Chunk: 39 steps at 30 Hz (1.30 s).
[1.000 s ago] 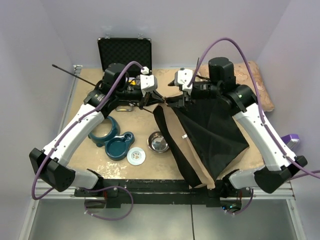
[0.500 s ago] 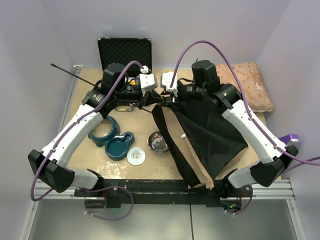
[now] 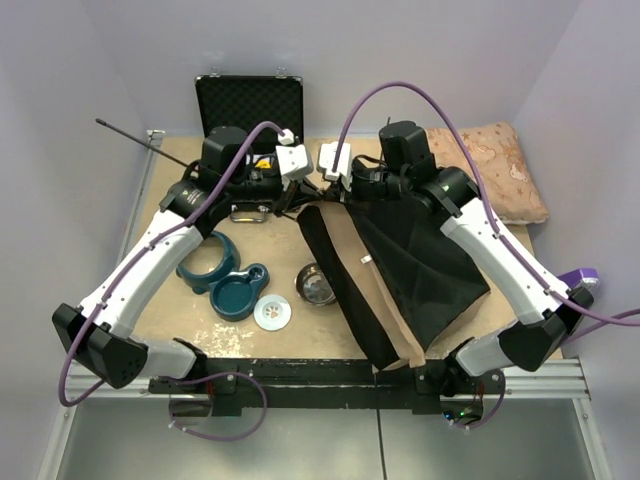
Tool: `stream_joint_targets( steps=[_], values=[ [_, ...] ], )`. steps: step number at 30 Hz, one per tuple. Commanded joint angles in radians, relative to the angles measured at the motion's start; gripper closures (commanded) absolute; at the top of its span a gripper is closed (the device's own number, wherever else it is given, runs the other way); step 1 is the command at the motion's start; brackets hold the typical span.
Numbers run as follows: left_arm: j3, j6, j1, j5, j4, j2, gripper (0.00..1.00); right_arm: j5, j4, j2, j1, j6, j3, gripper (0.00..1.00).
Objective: Set up the pet tent
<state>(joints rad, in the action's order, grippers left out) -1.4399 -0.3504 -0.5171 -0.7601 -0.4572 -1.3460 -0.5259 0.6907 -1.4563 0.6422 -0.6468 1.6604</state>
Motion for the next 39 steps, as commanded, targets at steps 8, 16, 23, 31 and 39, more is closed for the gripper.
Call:
stream_joint_targets(
  steps=[8,16,23,31,39],
  values=[
    [0.013,0.655,0.413,-0.389,0.439,0.139,0.29,-0.046,-0.152,0.111,-0.019,0.042,-0.077,1.00],
    [0.125,1.319,0.842,-0.412,1.041,0.295,0.27,-0.079,-0.256,0.131,-0.058,0.180,-0.082,1.00],
    [0.264,1.603,1.207,-0.321,1.126,0.353,0.29,-0.144,-0.295,0.151,-0.098,0.263,-0.090,1.00],
    [0.320,1.636,1.218,-0.297,1.386,0.332,0.25,-0.212,-0.303,0.163,-0.110,0.288,-0.102,1.00],
    [0.328,1.571,1.194,-0.116,1.402,0.277,0.38,-0.236,-0.287,0.169,-0.110,0.280,-0.097,1.00]
  ],
)
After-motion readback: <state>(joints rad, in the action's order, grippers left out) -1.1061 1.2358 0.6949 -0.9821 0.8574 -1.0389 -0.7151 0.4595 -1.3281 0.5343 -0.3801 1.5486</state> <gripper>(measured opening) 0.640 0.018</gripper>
